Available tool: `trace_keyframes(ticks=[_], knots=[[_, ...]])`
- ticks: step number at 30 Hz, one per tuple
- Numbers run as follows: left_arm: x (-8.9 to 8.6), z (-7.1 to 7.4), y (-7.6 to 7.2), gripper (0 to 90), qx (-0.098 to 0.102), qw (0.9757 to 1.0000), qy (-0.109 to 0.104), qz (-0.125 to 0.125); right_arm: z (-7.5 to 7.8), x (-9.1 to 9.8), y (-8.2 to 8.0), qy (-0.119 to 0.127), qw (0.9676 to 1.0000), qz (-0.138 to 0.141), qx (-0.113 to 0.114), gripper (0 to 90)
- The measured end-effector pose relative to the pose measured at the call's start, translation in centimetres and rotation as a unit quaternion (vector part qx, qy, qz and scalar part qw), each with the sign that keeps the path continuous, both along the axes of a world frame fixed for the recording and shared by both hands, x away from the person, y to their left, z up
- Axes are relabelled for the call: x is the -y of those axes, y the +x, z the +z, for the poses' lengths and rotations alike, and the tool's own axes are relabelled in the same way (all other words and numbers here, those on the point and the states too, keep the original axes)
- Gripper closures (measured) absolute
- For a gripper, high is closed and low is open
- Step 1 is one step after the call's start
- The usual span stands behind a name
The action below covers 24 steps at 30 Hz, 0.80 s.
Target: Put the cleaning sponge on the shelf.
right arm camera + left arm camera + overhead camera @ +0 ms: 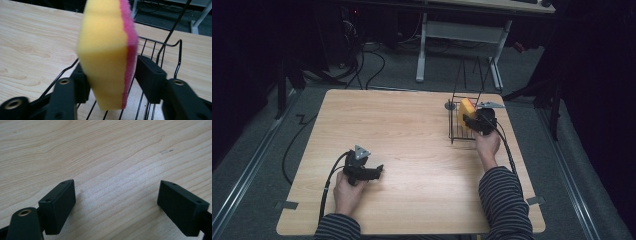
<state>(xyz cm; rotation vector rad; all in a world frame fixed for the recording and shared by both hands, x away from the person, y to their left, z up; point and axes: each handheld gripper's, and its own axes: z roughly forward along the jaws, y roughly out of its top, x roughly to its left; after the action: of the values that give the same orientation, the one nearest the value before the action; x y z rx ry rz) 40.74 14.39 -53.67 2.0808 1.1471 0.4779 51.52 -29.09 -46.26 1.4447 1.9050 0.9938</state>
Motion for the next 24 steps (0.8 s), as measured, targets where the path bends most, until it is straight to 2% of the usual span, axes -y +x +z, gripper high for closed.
trace_keyframes(ticks=[4, 8, 14, 24], knots=[[0.0, 0.0, 0.0, 15.7, 0.0, 1.0, 0.0, 0.0, -0.02, 0.25, 0.03, 0.008, 0.9999, 0.002, -0.01, 39.2], [0.0, 0.0, 0.0, 15.7, 0.0, 1.0, 0.0, 0.0, -0.11, 0.38, -0.05, 0.01, 0.9997, 0.005, -0.022, 35.4], [0.0, 0.0, 0.0, 15.7, 0.0, 1.0, 0.0, 0.0, 0.03, 0.24, -0.22, 0.009, 0.9997, 0.008, -0.02, 34.3], [0.0, 0.0, 0.0, 15.7, 0.0, 1.0, 0.0, 0.0, 0.39, 0.01, -0.41, 0.003, 0.9999, 0.003, -0.01, 37.7]])
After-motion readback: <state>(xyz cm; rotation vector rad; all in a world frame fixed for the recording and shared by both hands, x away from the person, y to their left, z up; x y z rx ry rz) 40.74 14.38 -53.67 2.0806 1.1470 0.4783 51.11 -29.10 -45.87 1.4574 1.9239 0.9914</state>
